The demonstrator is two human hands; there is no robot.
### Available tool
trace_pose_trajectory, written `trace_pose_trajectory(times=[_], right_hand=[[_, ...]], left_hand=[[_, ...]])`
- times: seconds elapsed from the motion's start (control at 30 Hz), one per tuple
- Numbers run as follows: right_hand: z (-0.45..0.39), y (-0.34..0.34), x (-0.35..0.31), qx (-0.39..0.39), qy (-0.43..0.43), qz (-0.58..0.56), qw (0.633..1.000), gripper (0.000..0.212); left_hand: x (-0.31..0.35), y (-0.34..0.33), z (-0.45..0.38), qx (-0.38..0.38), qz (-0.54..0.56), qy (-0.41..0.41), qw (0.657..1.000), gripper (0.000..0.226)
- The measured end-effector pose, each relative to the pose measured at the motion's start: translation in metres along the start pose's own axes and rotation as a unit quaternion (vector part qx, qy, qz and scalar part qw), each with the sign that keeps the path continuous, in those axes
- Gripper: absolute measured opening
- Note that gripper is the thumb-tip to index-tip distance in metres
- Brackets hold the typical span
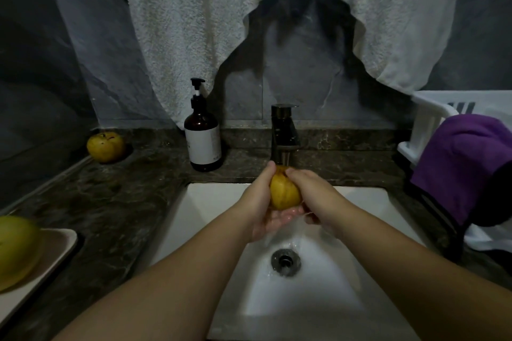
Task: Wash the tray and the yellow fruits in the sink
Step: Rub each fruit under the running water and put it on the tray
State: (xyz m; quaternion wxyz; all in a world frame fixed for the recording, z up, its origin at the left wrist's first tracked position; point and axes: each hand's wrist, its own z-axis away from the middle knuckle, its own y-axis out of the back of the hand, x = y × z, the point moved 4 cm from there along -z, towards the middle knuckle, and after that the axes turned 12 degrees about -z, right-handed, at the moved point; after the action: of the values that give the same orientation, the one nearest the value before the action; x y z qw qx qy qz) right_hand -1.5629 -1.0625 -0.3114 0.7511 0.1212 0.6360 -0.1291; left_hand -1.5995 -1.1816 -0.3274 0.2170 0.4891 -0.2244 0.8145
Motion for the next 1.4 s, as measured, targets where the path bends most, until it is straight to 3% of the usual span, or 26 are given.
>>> trace_pose_trajectory(times=[0.13, 0.5, 0.67, 0.77, 0.87, 1.0, 1.4], right_hand=[[-0.001, 0.001, 0.003, -0.028, -0.029, -0.069, 0.997, 0.026], [0.001, -0.003, 0.001, -0.028, -0.027, -0.079, 0.996, 0.027], [0.000, 0.006, -0.007, 0.011, 0.090, 0.058, 0.994, 0.034], [0.003, 0.008, -0.011, 0.006, 0.190, 0.197, 0.962, 0.048], [0.007, 0.005, -0.012, 0.001, 0.223, 0.274, 0.936, 0.055], [0.008, 0.005, -0.015, 0.013, 0.237, 0.280, 0.930, 0.038], [0.008, 0.005, -0.013, -0.002, 0.227, 0.284, 0.932, 0.042]], left_hand=[[0.000, 0.000, -0.002, 0.018, -0.017, -0.015, 1.000, 0.072], [0.000, 0.000, -0.001, 0.020, 0.006, -0.021, 1.000, 0.061], [0.004, 0.002, -0.003, 0.023, 0.025, -0.049, 0.998, 0.062], [0.006, 0.006, -0.002, 0.027, 0.050, -0.052, 0.997, 0.064], [0.007, 0.007, 0.001, 0.006, 0.068, -0.043, 0.997, 0.064], [0.006, 0.006, 0.004, -0.021, 0.072, -0.038, 0.996, 0.062], [0.003, 0.007, -0.001, -0.003, 0.065, -0.027, 0.998, 0.065]])
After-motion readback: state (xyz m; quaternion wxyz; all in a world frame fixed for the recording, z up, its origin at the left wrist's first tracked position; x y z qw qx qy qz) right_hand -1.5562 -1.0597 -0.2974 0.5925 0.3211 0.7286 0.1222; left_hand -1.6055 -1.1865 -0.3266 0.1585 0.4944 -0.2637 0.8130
